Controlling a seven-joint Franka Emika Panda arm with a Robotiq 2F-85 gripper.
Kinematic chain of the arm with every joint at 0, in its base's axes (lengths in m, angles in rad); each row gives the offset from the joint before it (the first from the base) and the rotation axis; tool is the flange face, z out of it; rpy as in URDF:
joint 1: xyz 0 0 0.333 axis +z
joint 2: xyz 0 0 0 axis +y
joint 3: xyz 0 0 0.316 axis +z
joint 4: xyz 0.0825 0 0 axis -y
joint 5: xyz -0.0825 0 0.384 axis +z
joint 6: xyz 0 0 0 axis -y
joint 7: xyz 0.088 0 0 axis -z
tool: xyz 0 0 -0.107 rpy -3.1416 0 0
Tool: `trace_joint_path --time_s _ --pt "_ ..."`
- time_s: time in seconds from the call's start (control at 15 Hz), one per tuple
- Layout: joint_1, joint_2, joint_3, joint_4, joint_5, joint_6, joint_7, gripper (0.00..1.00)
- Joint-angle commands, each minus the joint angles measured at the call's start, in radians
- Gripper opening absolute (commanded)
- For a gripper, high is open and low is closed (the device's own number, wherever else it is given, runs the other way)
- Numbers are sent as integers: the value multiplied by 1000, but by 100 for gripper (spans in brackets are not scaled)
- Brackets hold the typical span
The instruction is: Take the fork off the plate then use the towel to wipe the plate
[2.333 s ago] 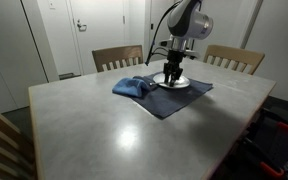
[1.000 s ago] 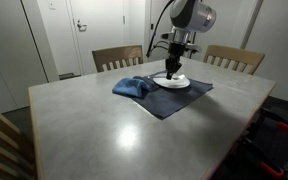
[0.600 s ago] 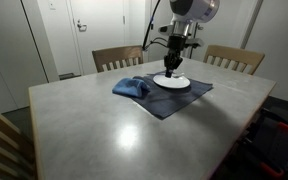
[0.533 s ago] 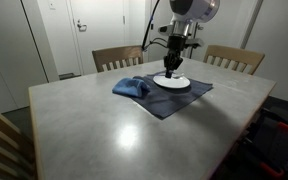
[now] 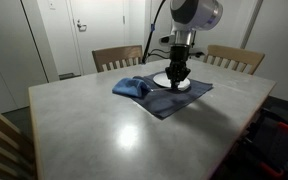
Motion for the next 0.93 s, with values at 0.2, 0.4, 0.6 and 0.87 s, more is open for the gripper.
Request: trace_joint_path --time_s 0.2,0.4,0.6,0.87 --pt "-1 71 23 2 25 60 -185 2" --pt "-4 105 27 14 15 85 -211 2" --pt "-8 126 32 25 12 90 -230 2" --pt "-7 132 32 35 8 82 -239 2"
